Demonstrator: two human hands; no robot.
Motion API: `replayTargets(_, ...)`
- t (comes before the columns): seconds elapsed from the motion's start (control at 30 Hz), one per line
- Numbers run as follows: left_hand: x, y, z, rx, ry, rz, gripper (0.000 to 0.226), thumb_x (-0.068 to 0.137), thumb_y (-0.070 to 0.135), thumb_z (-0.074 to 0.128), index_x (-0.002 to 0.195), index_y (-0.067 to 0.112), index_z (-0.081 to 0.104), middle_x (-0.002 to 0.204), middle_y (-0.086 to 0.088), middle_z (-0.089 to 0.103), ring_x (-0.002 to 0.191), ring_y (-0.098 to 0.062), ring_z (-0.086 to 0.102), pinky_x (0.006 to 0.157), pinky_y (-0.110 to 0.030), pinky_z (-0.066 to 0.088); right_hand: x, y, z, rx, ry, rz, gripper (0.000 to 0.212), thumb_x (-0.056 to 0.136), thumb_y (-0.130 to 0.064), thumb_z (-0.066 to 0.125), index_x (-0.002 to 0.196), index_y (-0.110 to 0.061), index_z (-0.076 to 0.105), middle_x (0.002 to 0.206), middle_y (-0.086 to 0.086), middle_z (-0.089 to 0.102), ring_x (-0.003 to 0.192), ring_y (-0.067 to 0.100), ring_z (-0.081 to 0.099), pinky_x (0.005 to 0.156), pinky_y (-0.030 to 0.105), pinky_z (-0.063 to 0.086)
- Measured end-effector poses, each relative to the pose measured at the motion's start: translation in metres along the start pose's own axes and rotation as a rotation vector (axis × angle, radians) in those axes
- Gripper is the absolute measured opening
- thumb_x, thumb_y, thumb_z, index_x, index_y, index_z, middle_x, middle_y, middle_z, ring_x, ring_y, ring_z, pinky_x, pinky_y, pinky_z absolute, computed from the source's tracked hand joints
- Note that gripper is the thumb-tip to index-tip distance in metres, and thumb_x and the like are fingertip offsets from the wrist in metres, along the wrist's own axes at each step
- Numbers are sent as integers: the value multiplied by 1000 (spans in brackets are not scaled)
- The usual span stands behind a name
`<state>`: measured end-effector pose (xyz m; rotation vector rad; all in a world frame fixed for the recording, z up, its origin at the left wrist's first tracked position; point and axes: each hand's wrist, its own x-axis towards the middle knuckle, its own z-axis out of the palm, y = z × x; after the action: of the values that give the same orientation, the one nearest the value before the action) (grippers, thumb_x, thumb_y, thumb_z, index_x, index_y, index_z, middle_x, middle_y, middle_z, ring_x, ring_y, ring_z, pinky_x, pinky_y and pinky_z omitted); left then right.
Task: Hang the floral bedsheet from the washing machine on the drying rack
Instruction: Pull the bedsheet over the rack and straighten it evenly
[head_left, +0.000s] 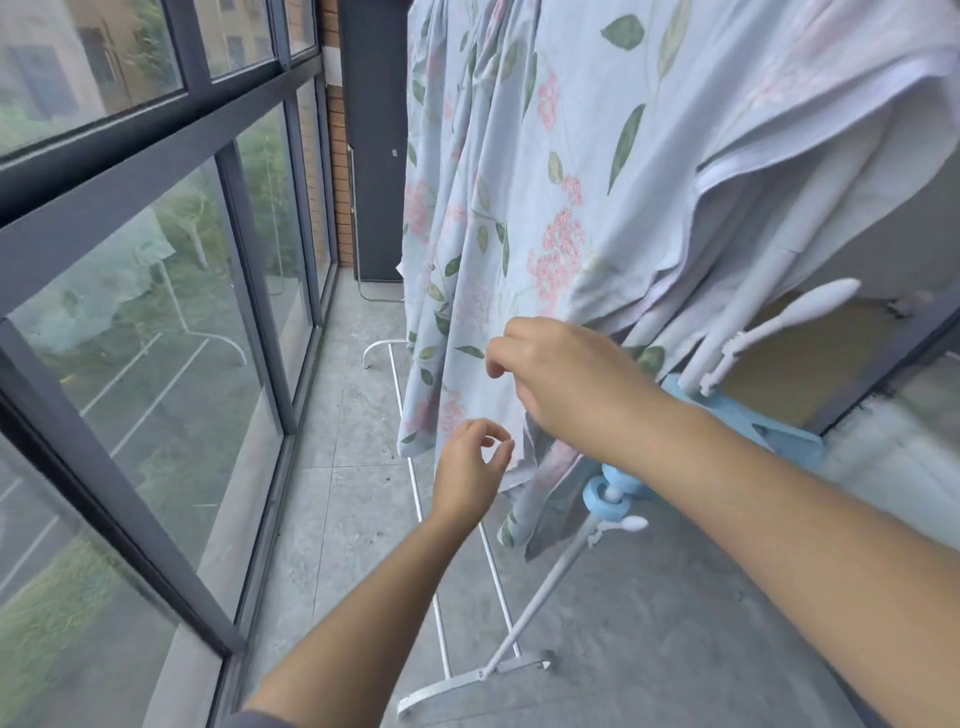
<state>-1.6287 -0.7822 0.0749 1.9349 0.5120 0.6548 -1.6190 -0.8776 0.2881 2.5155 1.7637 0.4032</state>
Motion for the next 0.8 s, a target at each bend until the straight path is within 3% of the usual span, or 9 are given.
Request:
replayTargets(0.13, -32, -11, -18, 40, 1, -87, 9, 86, 11, 63, 80, 17, 63, 83, 13, 62, 76, 9, 57, 65, -7, 39, -38, -4, 33, 244, 70, 133, 28, 86, 3, 46, 104, -14, 59, 103, 3, 55, 92, 25, 55, 65, 34, 38)
replayTargets(0.3, -76, -14, -31, 105, 115, -158, 19, 85, 10, 64, 74, 25, 59, 83, 13, 63, 75, 4, 58, 73, -27, 48, -74, 0, 86, 471, 94, 173, 27, 87, 3, 46, 103, -11, 62, 106, 7, 56, 92, 30, 56, 72, 37, 44)
replayTargets(0.43, -99, -5, -26, 149, 167, -162, 19, 85, 12, 64, 74, 26, 59, 82, 14, 63, 76, 2, 59, 74, -30, 50, -98, 5, 118, 699, 141, 152, 25, 86, 3, 49, 100, -10, 65, 102, 7, 62, 92, 27, 61, 81, 40, 49)
replayTargets(0.57, -97, 12, -15, 182, 147, -141, 18, 85, 14, 64, 74, 27, 60, 81, 14, 63, 76, 1, 59, 72, -31, 50, -126, 12, 144, 878, 142, 252, 19, 88, -6, 55, 100, -14, 67, 97, 0, 68, 87, 16, 64, 82, 35, 52)
replayTargets(0.67, -86, 33, 5, 224, 57, -121, 7, 86, 18, 65, 82, 24, 64, 85, 14, 65, 79, 1, 60, 71, -23, 47, -147, 28, 160, 1023, 156, 381, 15, 87, -6, 57, 93, -13, 69, 86, -2, 70, 79, 12, 67, 79, 32, 54)
replayTargets(0.8, -68, 56, 29, 262, -29, -59, 18, 85, 23, 66, 103, 25, 64, 95, 16, 65, 87, 0, 62, 72, -13, 42, -169, 48, 163, 1067, 43, 367, 14, 87, -11, 58, 85, -16, 71, 77, -12, 68, 75, 1, 61, 71, 12, 46)
